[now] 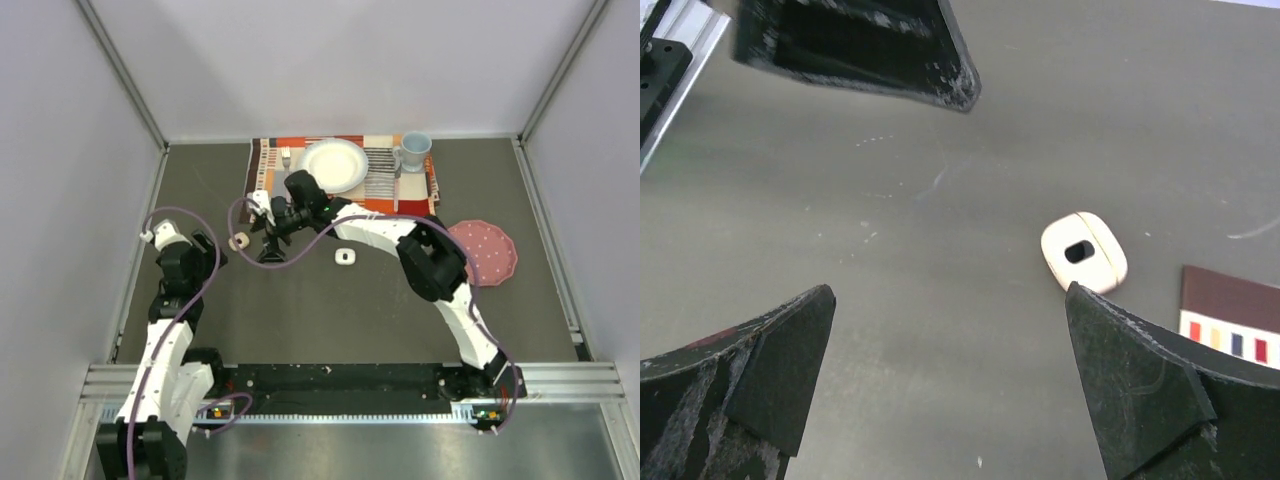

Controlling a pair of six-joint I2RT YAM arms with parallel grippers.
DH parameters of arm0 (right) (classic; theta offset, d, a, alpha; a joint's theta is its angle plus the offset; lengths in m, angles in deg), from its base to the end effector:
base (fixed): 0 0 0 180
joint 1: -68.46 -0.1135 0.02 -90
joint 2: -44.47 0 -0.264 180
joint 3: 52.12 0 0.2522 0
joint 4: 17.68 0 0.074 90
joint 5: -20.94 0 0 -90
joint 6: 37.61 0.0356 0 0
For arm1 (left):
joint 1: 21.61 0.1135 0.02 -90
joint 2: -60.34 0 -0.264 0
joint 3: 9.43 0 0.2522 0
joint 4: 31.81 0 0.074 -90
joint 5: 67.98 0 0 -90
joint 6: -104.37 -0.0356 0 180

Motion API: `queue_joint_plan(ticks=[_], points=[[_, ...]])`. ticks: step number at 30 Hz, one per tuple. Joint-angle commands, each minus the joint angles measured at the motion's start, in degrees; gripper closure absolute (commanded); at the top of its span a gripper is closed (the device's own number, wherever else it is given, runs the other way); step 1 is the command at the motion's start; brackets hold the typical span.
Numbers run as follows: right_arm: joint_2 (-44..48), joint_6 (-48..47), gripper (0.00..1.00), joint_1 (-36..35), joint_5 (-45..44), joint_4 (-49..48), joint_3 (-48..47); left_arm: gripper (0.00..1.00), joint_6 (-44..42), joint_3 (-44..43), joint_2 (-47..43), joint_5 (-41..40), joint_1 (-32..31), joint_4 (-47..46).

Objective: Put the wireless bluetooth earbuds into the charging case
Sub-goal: Pick up the charging case from the corner of the board.

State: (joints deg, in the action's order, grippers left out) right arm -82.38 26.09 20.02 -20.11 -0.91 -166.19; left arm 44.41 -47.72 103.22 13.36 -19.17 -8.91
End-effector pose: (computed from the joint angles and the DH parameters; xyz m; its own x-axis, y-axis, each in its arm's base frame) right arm 0.3176 0.3987 0.2209 0.1172 -0.3064 -0.9447 -0.9757 -0.2130 -0.0520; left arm 0.1744 0.0128 0.2226 -0.3114 -0.5086 -0.8027 -0.3828 0.8403 -0.3839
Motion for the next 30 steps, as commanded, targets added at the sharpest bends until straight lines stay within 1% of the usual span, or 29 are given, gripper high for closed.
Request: queue_joint_plan(ticks=[1, 3, 4, 7, 8, 10, 12, 13, 14, 15, 18, 19, 21, 22, 23, 27, 28, 30], points=[[-7.6, 3.18, 0.01, -1.04, 7.64, 2.0, -11.89, 0.23, -2.0, -4.29, -3.32, -3.2, 2.39, 4.73], [-10.34, 4.85, 0.01, -1.12, 8.7, 2.27, -15.33, 0.23, -3.06, -5.08, -3.84, -3.72, 2.66, 5.79], [-13.31, 7.12, 0.01, -1.3, 8.79, 2.53, -19.44, 0.23, -3.15, -5.52, -3.94, -3.81, 2.75, 6.06], [-17.54, 10.82, 0.02, -1.47, 6.78, 2.71, -26.31, 0.23, -2.97, -6.14, -4.29, -3.11, 2.84, 6.15], [-19.47, 11.1, 0.02, -1.48, 6.34, 2.19, -27.29, 0.23, -2.97, -6.31, -4.29, -3.11, 2.75, 6.32], [-21.33, 12.68, 0.02, -1.65, 5.11, 4.11, -31.76, 0.23, -3.23, -6.66, -4.38, -2.76, 2.84, 6.41], [-22.3, 13.73, 0.01, -1.91, 3.44, 4.29, -32.66, 0.23, -3.32, -6.93, -4.38, -2.67, 2.92, 6.41], [-22.65, 15.74, 0.01, -1.92, 2.65, 4.29, -34.06, 0.23, -3.5, -7.19, -4.29, -2.58, 2.92, 6.5], [-23.18, 16.63, 0.01, -1.92, 3.17, 4.2, -34.77, 0.23, -3.5, -7.37, -4.29, -2.58, 2.92, 6.58], [-23.97, 17.68, 0.01, -1.92, 3.17, 3.33, -35.21, 0.23, -3.59, -7.54, -4.2, -2.58, 2.92, 6.59], [-25.9, 25.84, 0.01, -1.92, 1.41, 0.0, -36.8, 0.23, -3.68, -7.63, -4.11, -2.15, 2.84, 6.41], [-26.26, 30.82, 0.03, -1.83, 1.76, -1.32, -37.32, 0.23, -3.68, -7.55, -4.11, -2.06, 2.84, 6.41], [-27.22, 35.33, 0.05, -1.92, 0.54, -4.39, -37.32, 0.23, -3.85, -7.46, -4.02, -2.06, 2.92, 6.15], [-27.92, 39.62, 0.08, -1.92, -2.25, -6.41, -37.32, 0.23, -3.94, -7.2, -4.02, -1.97, 2.92, 5.88], [-28.36, 41.4, 0.1, -1.92, -3.41, -6.87, -37.32, 0.23, -4.03, -7.11, -4.11, -1.88, 2.92, 5.88], [-28.46, 44.23, 0.11, -2.09, -3.42, -10.38, -35.84, 0.23, -4.29, -6.93, -3.85, -1.36, 2.93, 5.53], [-27.76, 42.93, 0.12, -2.09, -2.99, -11.78, -33.83, 0.23, -4.46, -6.93, -3.76, -1.01, 2.84, 5.53], [-24.08, 41.43, 0.11, -2.09, -3.77, -12.58, -31.1, 0.23, -4.73, -6.84, -3.67, -0.3, 2.92, 5.44]])
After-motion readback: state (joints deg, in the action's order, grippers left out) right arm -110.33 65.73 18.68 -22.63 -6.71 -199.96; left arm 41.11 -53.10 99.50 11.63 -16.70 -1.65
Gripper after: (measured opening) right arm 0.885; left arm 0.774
